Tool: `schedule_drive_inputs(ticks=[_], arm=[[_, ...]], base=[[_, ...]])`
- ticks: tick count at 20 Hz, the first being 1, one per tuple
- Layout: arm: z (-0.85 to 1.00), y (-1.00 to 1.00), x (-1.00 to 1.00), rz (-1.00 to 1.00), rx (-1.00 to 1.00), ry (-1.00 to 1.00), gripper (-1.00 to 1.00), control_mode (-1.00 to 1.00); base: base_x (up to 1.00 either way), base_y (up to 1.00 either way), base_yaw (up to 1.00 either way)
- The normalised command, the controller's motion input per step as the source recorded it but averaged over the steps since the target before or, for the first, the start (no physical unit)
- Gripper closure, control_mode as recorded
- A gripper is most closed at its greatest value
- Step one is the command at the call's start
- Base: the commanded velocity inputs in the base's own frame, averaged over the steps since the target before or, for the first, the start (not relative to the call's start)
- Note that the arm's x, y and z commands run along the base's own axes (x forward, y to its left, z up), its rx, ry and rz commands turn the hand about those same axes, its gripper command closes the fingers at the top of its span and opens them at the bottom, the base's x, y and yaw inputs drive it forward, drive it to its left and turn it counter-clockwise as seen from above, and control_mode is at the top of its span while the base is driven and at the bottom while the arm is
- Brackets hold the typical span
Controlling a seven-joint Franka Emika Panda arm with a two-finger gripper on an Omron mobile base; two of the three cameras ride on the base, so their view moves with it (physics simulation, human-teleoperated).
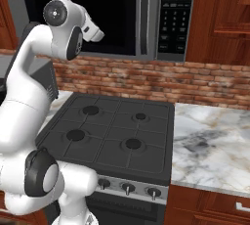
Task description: Transport the fish from the fridge to the microwave and turn on the microwave.
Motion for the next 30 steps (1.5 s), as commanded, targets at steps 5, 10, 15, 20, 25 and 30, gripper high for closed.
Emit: schedule_drive_inputs(ticks=[5, 10, 15, 20, 25, 30], arm=[[0.00, -0.05, 0.52, 0.00, 0.01, 0.00, 1.00, -1.00], [-0.03, 0.00, 0.46, 0.00, 0.00, 0.00, 1.00, -1.00], [-0.03, 0.00, 0.25, 0.00, 0.00, 0.00, 1.00, -1.00], [0.00, -0.03, -0.02, 0.00, 0.01, 0.00, 1.00, -1.00], [0.00, -0.10, -0.51, 0.00, 0.01, 0.00, 1.00, -1.00], [0.00, -0.18, -0.75, 0.00, 0.02, 0.00, 1.00, -1.00]], base=[[0.00, 0.00, 0.00], [0.00, 0.00, 0.00], [0.00, 0.00, 0.00], [0.00, 0.00, 0.00], [0.00, 0.00, 0.00], [0.00, 0.00, 0.00]])
